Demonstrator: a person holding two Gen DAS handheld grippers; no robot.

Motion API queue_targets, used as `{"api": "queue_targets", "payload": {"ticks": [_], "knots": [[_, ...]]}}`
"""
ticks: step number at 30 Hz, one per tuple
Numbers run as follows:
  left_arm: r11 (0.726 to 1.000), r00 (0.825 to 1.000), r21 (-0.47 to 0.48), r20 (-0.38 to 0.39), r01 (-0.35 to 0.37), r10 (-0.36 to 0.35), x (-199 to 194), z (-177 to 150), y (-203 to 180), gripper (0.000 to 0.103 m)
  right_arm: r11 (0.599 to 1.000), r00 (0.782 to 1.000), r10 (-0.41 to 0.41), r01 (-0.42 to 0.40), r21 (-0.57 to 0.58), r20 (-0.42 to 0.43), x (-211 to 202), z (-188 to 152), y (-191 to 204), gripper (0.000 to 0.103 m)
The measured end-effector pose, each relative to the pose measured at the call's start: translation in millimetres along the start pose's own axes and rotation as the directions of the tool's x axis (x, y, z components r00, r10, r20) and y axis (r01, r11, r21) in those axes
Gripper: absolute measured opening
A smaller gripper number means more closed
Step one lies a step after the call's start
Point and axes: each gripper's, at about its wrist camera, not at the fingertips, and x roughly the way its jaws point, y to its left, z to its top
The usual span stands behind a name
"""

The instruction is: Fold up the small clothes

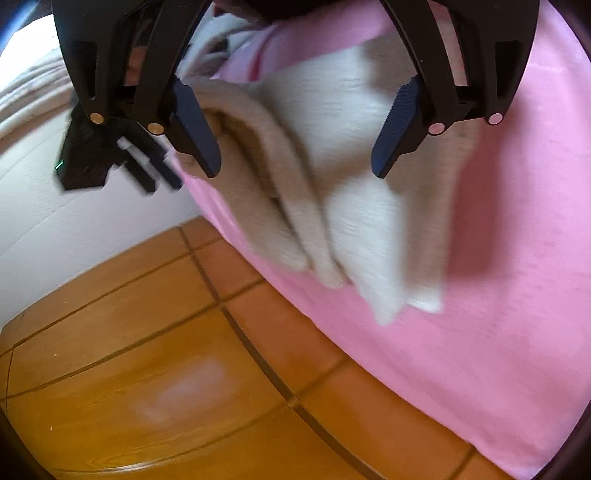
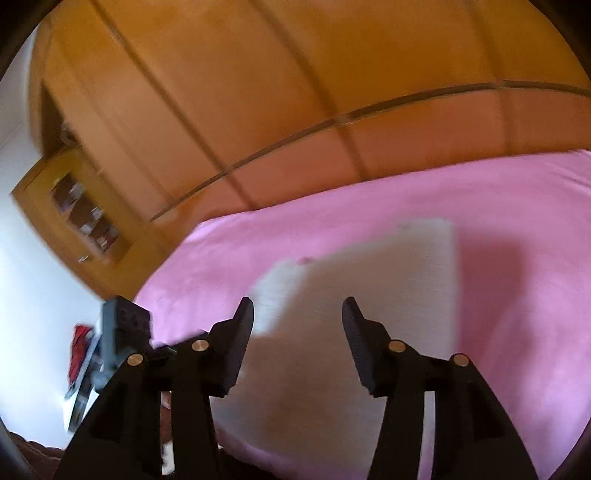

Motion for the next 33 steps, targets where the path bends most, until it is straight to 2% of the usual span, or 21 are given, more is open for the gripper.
{"api": "queue_targets", "payload": {"ticks": [3,7,9,11,12,14,15,17,19,20,22,25,26,27,30,33], "knots": [[0.995,0.996,-0.074,-0.055,0.065,-0.069,25,7,0,0.091,0.996,0.996,-0.092,0.092,0.011,-0.004,-7,-15,-23,0.050],[0.983,0.988,-0.163,-0.117,0.080,-0.100,54,12,3,0.094,0.992,0.991,-0.119,0.116,-0.057,-0.066,7,-37,-20,0.053],[0.981,0.983,-0.170,-0.143,0.093,-0.118,67,16,-4,0.094,0.986,0.988,-0.132,0.122,-0.113,-0.081,17,-47,-10,0.067],[0.982,0.978,-0.160,-0.167,0.102,-0.129,72,17,-13,0.094,0.970,0.984,-0.159,0.140,-0.200,-0.084,29,-60,7,0.072],[0.986,0.978,-0.144,-0.174,0.088,-0.113,73,18,-17,0.094,0.961,0.982,-0.167,0.143,-0.235,-0.085,33,-65,14,0.077],[0.995,0.978,-0.088,-0.199,0.044,-0.061,83,19,-27,0.093,0.938,0.978,-0.193,0.161,-0.307,-0.078,42,-74,27,0.079],[0.998,0.977,-0.060,-0.211,0.017,-0.029,88,19,-32,0.088,0.930,0.976,-0.206,0.172,-0.325,-0.074,46,-77,31,0.080],[0.995,0.969,0.051,-0.225,-0.091,0.100,99,15,-45,0.045,0.931,0.976,-0.206,0.174,-0.320,-0.071,50,-79,32,0.081],[0.970,0.958,0.171,-0.198,-0.174,0.206,103,9,-59,0.031,0.936,0.978,-0.198,0.167,-0.309,-0.070,51,-79,30,0.081],[0.964,0.960,0.194,-0.178,-0.182,0.216,99,6,-62,0.027,0.938,0.979,-0.193,0.163,-0.305,-0.070,50,-79,30,0.082],[0.948,0.963,0.250,-0.131,-0.200,0.237,89,5,-75,0.022,0.948,0.985,-0.153,0.123,-0.292,-0.080,43,-78,26,0.082],[0.930,0.970,0.305,-0.062,-0.205,0.234,63,6,-91,0.019,0.972,0.995,-0.021,-0.003,-0.236,-0.099,27,-66,19,0.081],[0.922,0.972,0.327,-0.034,-0.209,0.233,50,8,-96,0.019,0.979,0.996,0.034,-0.050,-0.199,-0.083,15,-59,13,0.081],[0.911,0.972,0.350,-0.011,-0.218,0.237,39,9,-100,0.019,0.982,0.996,0.053,-0.065,-0.180,-0.067,8,-56,8,0.081],[0.889,0.967,0.385,0.038,-0.246,0.251,7,10,-97,0.019,0.990,0.998,0.050,-0.053,-0.134,-0.025,-5,-42,-3,0.079],[0.876,0.954,0.379,0.072,-0.297,0.292,-11,15,-79,0.019,0.989,0.997,0.051,-0.059,-0.135,-0.066,7,-47,0,0.074]]}}
